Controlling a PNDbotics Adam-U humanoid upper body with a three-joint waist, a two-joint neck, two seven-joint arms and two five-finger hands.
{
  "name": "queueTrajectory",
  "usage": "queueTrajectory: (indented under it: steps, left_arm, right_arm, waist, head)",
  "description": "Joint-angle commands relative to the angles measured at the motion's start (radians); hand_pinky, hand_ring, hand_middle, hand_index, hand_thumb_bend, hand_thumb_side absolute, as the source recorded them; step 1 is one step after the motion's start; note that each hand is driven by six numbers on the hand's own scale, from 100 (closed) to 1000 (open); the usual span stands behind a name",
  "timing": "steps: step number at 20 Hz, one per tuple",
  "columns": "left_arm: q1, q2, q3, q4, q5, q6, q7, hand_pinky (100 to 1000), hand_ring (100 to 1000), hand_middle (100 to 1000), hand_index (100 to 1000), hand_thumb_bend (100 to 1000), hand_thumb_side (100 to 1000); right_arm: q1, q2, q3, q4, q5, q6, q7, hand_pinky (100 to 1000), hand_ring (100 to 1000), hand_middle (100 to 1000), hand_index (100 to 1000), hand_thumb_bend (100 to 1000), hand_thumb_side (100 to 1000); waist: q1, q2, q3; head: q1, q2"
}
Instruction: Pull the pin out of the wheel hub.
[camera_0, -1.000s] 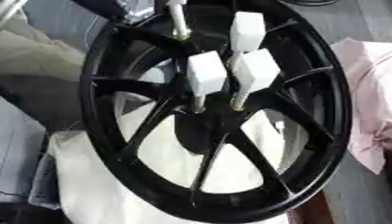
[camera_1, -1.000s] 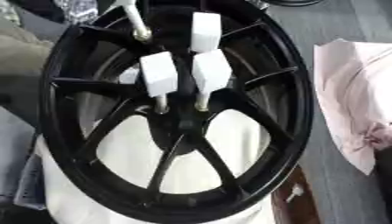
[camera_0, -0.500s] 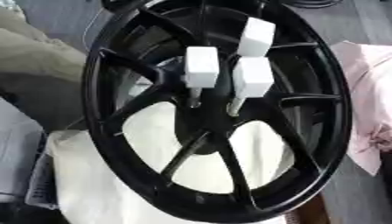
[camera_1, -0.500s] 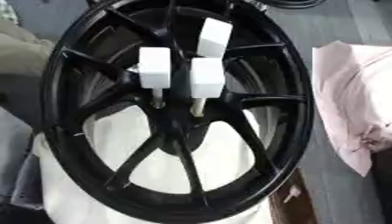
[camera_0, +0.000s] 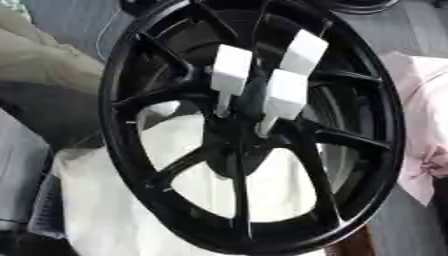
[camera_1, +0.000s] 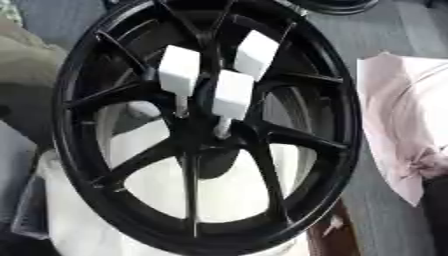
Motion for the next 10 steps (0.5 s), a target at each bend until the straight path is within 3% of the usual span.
queueTrajectory:
  steps: [1, 4, 8, 10]
  left_arm:
    - [0.066, 0.027, 0.081, 0.005, -0.064, -0.038, -0.021, 707, 766, 745, 923, 100, 1000]
    - [0.208, -0.012, 0.156, -0.082, -0.181, -0.060, -0.026, 667, 739, 714, 889, 100, 1000]
    - [0.221, -0.032, 0.169, -0.152, -0.158, -0.028, -0.040, 610, 692, 662, 836, 100, 858]
    - [0.214, -0.033, 0.165, -0.178, -0.142, -0.014, -0.035, 629, 725, 715, 858, 100, 826]
  right_arm:
    - [-0.003, -0.034, 0.003, -0.026, -0.008, 0.005, 0.001, 899, 842, 750, 827, 100, 620]
    - [-0.004, -0.037, 0.013, -0.023, -0.017, 0.009, 0.011, 899, 842, 750, 827, 100, 620]
    - [-0.004, -0.039, 0.015, -0.020, -0.023, 0.010, 0.019, 898, 842, 750, 827, 100, 620]
    - [-0.005, -0.041, 0.016, -0.019, -0.026, 0.009, 0.021, 898, 842, 750, 827, 100, 619]
  waist:
    - [0.010, -0.034, -0.008]
    - [0.013, -0.042, -0.028]
    - [0.013, -0.044, -0.032]
    - [0.013, -0.045, -0.033]
  head:
    - [0.013, -0.018]
    - [0.036, -0.020]
    - [0.043, -0.021]
    - [0.045, -0.022]
